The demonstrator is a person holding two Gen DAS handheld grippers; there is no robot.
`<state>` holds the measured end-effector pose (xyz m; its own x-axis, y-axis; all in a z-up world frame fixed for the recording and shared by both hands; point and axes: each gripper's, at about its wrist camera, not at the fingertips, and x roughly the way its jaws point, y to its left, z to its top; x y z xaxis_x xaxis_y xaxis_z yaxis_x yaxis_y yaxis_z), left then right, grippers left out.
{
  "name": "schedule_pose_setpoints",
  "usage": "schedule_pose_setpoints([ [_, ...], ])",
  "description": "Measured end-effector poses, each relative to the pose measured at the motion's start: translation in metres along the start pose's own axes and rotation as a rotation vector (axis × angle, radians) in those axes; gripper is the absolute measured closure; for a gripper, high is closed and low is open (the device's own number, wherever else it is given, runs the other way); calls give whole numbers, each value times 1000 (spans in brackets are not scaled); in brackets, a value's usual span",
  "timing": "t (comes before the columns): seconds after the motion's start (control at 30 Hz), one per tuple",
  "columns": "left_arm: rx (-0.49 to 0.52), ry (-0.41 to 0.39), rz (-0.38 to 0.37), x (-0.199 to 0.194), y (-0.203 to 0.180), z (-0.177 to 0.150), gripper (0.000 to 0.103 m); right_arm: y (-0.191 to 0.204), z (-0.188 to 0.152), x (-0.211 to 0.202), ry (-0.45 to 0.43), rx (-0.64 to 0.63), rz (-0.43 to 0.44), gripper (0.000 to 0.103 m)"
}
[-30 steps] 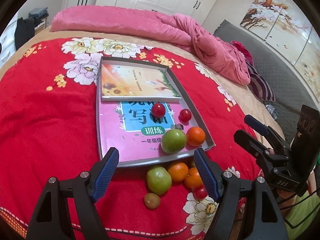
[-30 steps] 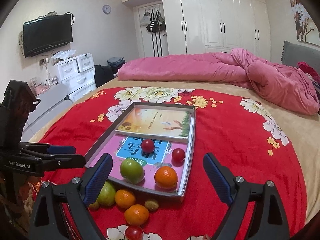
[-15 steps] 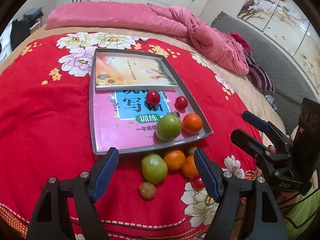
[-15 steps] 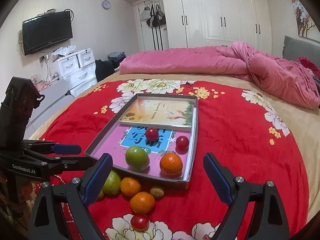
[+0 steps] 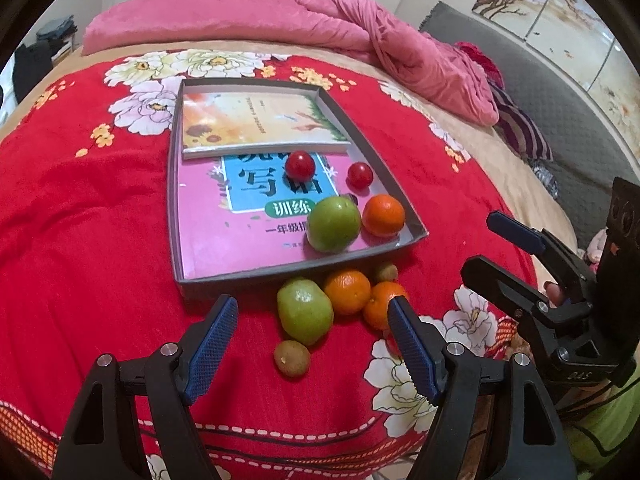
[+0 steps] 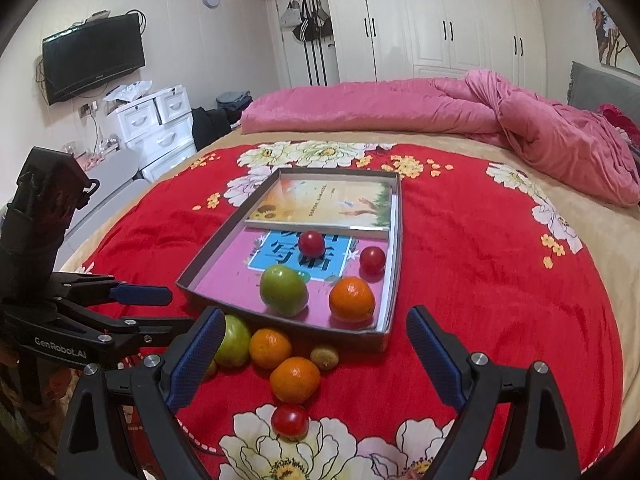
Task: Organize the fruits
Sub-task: 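Grasp a red cherry tomato on the bedspread with the right tool while the left tool approaches a green apple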
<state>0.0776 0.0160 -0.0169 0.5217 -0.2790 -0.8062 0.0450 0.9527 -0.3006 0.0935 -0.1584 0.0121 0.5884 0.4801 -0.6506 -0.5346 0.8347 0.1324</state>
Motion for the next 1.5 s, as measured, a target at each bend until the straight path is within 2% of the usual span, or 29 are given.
schedule_pose_setpoints([
  [0.4,35,56,23,14,-4,-7,25,8,-16,5,80,-21,-28,11],
  [0.9,39,80,34,30,-2,-12,25,13,-44,27,244,-33,-77,11],
  [1.03,35,86,29,35,0,-12,24,13,-50,34,280,-36,-67,12],
  [1.2,33,94,27,41,1,-10,24,12,-58,49,343,-23,-41,27],
  [1.27,32,100,26,42,2,-10,25,12,-61,54,366,-17,-28,38],
  [1.5,34,107,22,46,4,-8,35,13,-63,61,383,-18,-1,58],
])
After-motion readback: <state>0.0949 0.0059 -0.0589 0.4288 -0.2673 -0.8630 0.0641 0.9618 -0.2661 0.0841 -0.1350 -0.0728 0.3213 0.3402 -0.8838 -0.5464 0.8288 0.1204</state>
